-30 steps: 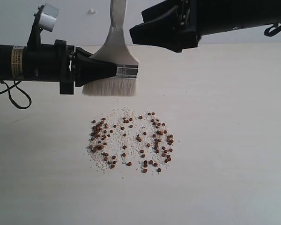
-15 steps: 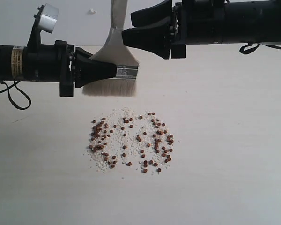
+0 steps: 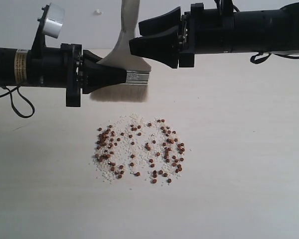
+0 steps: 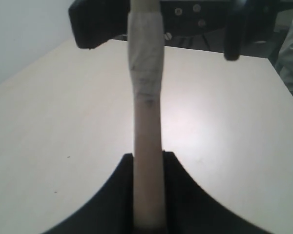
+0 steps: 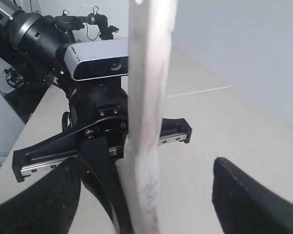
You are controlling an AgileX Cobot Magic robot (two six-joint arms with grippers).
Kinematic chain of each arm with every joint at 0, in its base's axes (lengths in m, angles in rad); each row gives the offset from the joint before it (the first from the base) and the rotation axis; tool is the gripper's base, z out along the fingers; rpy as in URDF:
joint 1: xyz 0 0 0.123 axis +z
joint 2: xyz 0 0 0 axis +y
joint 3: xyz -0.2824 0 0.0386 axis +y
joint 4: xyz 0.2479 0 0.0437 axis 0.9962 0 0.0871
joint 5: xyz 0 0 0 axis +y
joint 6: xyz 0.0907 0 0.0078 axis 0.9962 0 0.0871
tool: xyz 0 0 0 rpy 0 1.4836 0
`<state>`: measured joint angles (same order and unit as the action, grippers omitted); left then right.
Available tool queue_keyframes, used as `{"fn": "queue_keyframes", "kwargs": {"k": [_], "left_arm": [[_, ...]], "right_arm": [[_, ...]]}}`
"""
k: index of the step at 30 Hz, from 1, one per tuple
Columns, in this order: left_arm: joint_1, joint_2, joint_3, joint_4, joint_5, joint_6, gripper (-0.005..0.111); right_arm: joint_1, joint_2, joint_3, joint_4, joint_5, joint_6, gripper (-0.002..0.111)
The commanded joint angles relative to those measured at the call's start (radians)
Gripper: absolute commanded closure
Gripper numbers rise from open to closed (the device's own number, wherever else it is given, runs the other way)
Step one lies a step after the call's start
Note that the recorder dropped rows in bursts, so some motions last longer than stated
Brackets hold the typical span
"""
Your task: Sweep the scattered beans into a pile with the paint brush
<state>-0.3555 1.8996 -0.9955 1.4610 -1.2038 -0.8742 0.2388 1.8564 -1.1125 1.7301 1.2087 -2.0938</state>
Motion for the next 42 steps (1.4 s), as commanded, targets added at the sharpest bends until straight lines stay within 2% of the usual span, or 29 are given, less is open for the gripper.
{"fn": "queue_keyframes", "kwargs": {"k": [1,5,8,24,26,29,30,31,34,36,42], "left_arm": [[-0.028,-0.002,-0.007,-0.033,-0.017,0.024,0.107],[-0.033,-0.002,-0.007,-0.037,-0.017,0.034,0.107],[-0.033,-0.002,-0.007,-0.037,-0.017,0.034,0.107],[-0.052,-0.002,-0.007,-0.05,-0.017,0.038,0.107],[-0.052,-0.002,-0.007,-0.052,-0.017,0.038,0.103],[-0.052,-0.002,-0.007,-0.054,-0.017,0.038,0.087],[-0.052,-0.002,-0.007,-0.059,-0.017,0.038,0.078],[-0.052,-0.002,-0.007,-0.065,-0.017,0.038,0.066],[-0.052,-0.002,-0.007,-0.081,-0.017,0.038,0.02],[-0.045,-0.002,-0.007,-0.088,-0.017,0.031,0.001],[0.007,-0.004,-0.007,-0.052,-0.017,0.027,0.002]], "right_arm": [[0.03,0.007,-0.002,0.014,0.012,-0.007,0.039],[0.041,0.007,-0.002,0.014,0.012,-0.007,0.04],[0.041,0.007,-0.002,0.014,0.012,-0.005,0.045],[0.041,0.007,-0.002,0.014,0.012,0.001,0.108],[0.041,0.007,-0.002,0.014,0.012,0.012,0.108],[0.041,0.007,-0.002,0.014,0.012,0.032,0.108],[0.041,0.007,-0.002,0.014,0.012,0.034,0.108],[0.041,0.007,-0.002,0.014,0.012,0.037,0.108],[0.041,0.005,-0.002,0.014,0.008,0.041,0.108],[0.041,0.003,-0.002,0.014,-0.012,0.052,0.108],[0.041,-0.031,-0.002,0.014,-0.168,0.059,0.108]]}}
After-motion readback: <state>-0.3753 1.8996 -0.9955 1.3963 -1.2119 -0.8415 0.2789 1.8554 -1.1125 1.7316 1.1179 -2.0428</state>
